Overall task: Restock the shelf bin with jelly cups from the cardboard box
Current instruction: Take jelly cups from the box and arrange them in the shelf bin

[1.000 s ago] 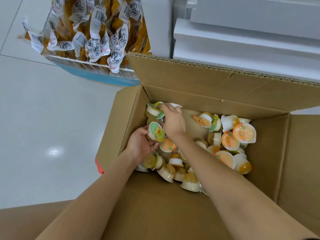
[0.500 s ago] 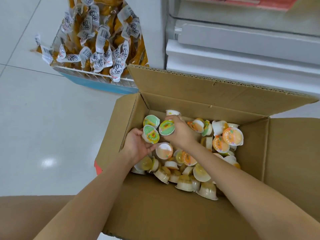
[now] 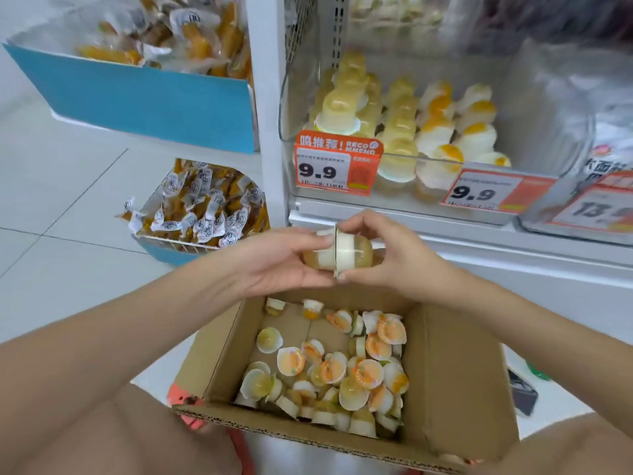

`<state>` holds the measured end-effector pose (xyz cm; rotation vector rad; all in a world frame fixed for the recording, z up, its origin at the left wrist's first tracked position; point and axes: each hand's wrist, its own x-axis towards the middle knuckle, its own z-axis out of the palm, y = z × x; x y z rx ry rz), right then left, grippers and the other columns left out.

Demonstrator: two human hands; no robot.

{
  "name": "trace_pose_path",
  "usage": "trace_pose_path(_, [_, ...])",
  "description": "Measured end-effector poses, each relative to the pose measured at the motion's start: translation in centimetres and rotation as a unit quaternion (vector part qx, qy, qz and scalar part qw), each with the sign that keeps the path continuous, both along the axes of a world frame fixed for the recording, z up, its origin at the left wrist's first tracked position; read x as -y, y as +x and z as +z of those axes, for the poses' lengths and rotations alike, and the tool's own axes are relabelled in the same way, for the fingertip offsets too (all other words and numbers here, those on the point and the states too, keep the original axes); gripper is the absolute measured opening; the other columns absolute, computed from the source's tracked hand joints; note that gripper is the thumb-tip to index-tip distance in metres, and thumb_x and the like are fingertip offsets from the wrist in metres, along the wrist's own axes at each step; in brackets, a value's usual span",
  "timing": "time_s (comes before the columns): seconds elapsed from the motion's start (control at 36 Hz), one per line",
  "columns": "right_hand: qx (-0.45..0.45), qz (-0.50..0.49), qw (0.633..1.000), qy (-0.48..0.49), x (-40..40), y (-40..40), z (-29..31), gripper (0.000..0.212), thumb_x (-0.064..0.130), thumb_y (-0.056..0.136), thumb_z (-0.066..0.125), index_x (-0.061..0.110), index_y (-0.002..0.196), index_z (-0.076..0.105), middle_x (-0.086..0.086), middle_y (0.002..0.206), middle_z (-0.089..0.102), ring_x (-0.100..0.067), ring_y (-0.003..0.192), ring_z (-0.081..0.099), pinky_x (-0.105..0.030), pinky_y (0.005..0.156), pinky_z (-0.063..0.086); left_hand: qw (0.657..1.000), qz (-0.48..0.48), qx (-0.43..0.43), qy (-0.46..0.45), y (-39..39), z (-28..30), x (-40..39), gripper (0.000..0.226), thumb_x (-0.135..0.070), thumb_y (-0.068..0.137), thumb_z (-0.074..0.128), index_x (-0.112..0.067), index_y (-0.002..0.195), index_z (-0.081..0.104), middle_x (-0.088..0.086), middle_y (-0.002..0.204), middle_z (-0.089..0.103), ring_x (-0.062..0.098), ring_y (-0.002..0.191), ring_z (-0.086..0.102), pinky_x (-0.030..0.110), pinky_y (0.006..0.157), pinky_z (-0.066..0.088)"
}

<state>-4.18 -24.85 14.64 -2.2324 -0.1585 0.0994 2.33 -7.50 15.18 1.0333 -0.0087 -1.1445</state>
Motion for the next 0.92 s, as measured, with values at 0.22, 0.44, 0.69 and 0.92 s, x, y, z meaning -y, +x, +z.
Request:
trace_pose_path(0.22, [0.033,-0.035,0.997,0.061,2.1,-2.9,2.8,0.064,0.020,0.062,0.087,0.029,0.117,0.057,0.011,0.114,0.063,-0.013,0.102,0.063,-0.039,0.090,0.052,0.998,0.009,0.038,-0.043,-3.5,2.6,1.8,0.044,-0.009,0.075,0.060,0.004,0.116,0.055,0.022,0.107,0.067,0.029,0.091,0.069,0.037,0.079,0.058])
trace_pose_path(0.44, [0.047,-0.017,0.993,0.105,2.5,-3.1,3.0,0.075,0.041,0.058,0.080,0.029,0.127,0.054,0.004,0.121,0.061,-0.012,0.112,0.059,-0.034,0.098,0.049,0.999,0.027,0.030,-0.010,-2.9,3.1,3.0,0.051,-0.008,0.064,0.067,0.007,0.113,0.059,0.022,0.105,0.068,0.026,0.086,0.070,0.033,0.071,0.060])
trace_pose_path(0.69, [0.057,-0.055,0.994,0.079,3.4,-1.7,5.4,0.064,0.011,0.063,0.085,0.027,0.121,0.062,0.011,0.112,0.067,-0.002,0.103,0.064,-0.025,0.094,0.050,0.998,0.025,0.053,-0.016,-1.6,4.3,4.1,0.046,-0.013,0.070,0.067,-0.005,0.115,0.059,0.016,0.115,0.065,0.028,0.097,0.066,0.040,0.083,0.056])
trace_pose_path(0.92, [0.157,-0.200,0.967,-0.019,6.7,3.7,10.5,0.055,0.024,0.064,0.085,0.025,0.115,0.063,0.016,0.100,0.062,0.016,0.074,0.054,-0.003,0.072,0.041,0.784,0.038,0.528,0.324,2.6,3.7,2.8,0.041,-0.031,0.074,0.077,-0.022,0.105,0.052,-0.008,0.104,0.058,0.011,0.096,0.059,0.026,0.082,0.049])
